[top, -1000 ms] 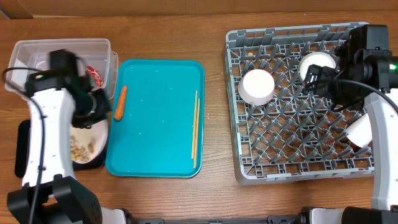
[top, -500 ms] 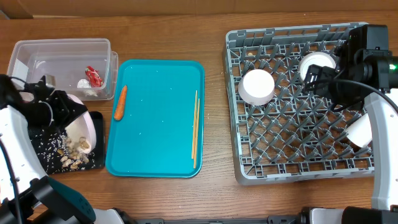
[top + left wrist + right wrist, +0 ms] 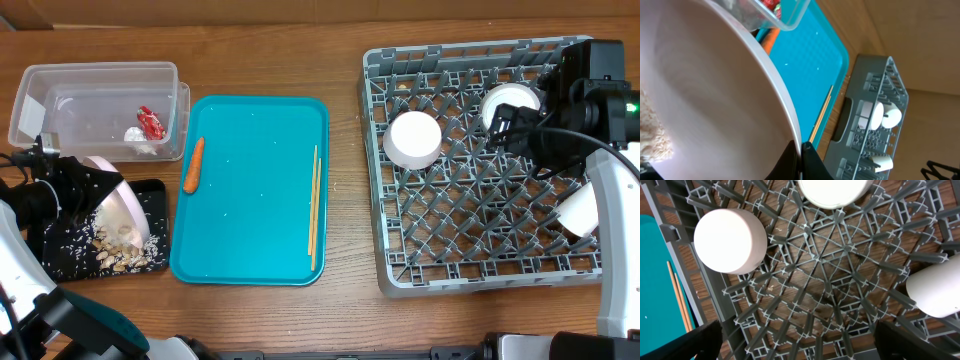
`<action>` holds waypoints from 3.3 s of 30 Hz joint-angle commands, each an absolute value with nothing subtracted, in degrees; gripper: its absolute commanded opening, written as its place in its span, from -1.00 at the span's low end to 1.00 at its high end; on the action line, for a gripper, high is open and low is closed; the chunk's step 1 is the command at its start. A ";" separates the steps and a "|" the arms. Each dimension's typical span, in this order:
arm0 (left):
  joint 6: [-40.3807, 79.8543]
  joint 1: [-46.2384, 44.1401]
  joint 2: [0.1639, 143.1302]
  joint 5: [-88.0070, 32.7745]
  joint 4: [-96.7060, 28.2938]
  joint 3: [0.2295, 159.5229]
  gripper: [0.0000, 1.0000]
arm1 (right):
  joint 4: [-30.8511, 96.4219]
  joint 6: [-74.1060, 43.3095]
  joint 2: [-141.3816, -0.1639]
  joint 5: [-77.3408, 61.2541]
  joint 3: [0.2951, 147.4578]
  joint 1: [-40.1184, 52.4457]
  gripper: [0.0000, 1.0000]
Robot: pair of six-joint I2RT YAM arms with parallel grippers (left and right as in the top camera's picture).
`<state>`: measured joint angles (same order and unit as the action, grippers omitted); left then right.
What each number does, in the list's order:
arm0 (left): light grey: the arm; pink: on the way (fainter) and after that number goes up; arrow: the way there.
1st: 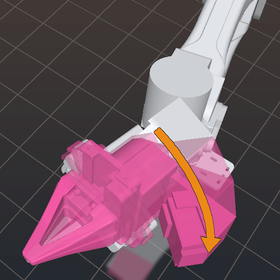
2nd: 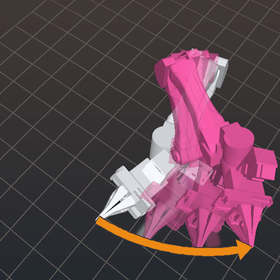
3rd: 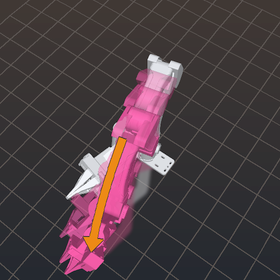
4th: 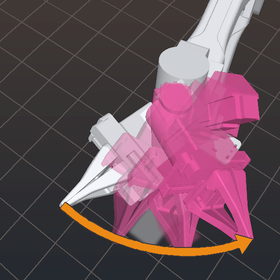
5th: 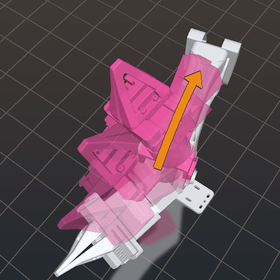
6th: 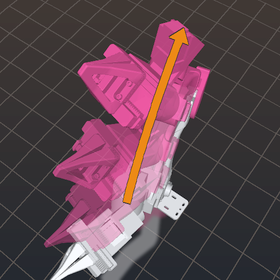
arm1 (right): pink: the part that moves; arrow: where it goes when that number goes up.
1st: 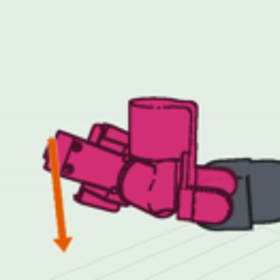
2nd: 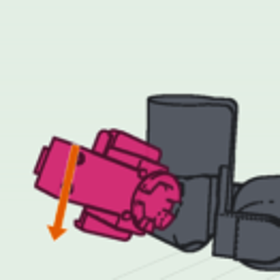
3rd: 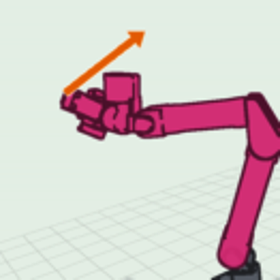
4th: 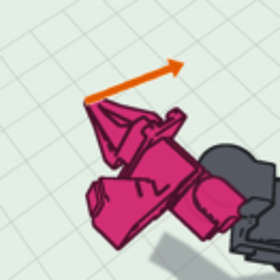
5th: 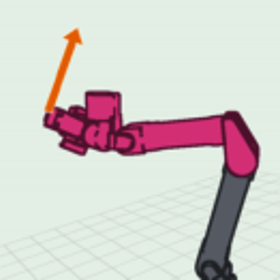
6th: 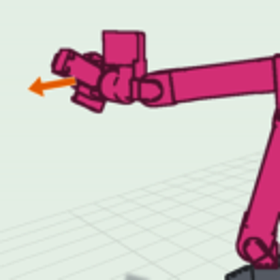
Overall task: Sort waste into correct bins and load items into the dishwasher
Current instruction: 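Tip the plate over the black tray to dump rice and peanuts, then carry the empty plate to the rack and set it in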
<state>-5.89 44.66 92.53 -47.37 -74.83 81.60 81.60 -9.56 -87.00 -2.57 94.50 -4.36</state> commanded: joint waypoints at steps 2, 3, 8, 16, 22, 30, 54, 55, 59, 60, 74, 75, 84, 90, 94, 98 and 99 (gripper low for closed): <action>-6.66 45.04 92.49 -51.72 -73.93 82.32 -0.92 | 81.41 -9.34 -86.59 -2.68 94.94 -4.21 1.00; -7.79 45.04 92.68 -50.50 -71.81 81.82 -0.92 | 81.52 -9.32 -86.59 -2.68 94.94 -4.21 1.00; -7.90 45.12 94.08 -52.38 -72.99 81.21 -0.92 | 81.62 -9.32 -86.59 -2.68 94.94 -4.21 1.00; -4.73 45.34 93.73 -49.76 -73.23 81.17 -0.92 | 81.73 -9.32 -86.59 -2.68 94.94 -4.21 1.00; -0.45 44.84 93.67 -45.10 -71.18 81.17 -0.92 | 81.82 -9.32 -86.59 -2.68 94.94 -4.21 1.00; -5.72 44.97 93.73 -47.75 -73.08 81.17 -0.92 | 82.02 -9.32 -86.59 -2.68 94.94 -4.21 1.00; 18.28 -2.44 86.87 -42.74 -43.40 90.63 -0.92 | 92.01 -18.00 -79.11 5.98 95.00 -15.79 1.00; 20.82 -4.75 86.89 -41.34 -40.23 90.63 -0.92 | 92.51 -18.00 -78.94 5.96 95.00 -17.58 1.00; 31.70 -19.42 90.78 -34.15 -18.17 90.63 -0.92 | 92.47 -18.02 -78.54 2.39 94.96 -25.23 1.00; 33.41 -21.39 92.27 -34.11 -14.68 90.65 -0.92 | 92.49 -18.02 -78.54 2.24 94.96 -25.50 1.00; 44.14 -31.90 109.12 -34.09 11.81 91.37 -0.92 | 91.96 -18.00 -78.54 1.34 94.94 -25.47 1.00; 44.18 -32.40 109.56 -33.95 13.43 91.37 -0.92 | 92.01 -18.00 -78.54 1.34 94.94 -25.47 1.00; 54.70 -39.62 121.45 -28.05 36.53 91.37 -0.92 | 92.23 -17.65 -78.54 0.27 94.94 -25.47 1.00; 62.96 -41.25 127.94 -26.28 44.69 91.37 -0.92 | 92.01 -17.63 -78.54 0.27 94.94 -25.47 1.00; 66.24 -41.28 130.08 -26.68 43.31 91.33 -0.92 | 91.83 -17.63 -78.54 0.30 94.94 -25.47 1.00; 65.52 -37.54 130.06 -31.07 41.12 91.33 1.00 | 91.83 -17.61 -78.54 0.30 94.94 -25.47 1.00; 65.91 -36.69 129.97 -32.64 41.58 91.35 1.00 | 91.83 -17.61 -78.54 0.30 94.94 -25.47 1.00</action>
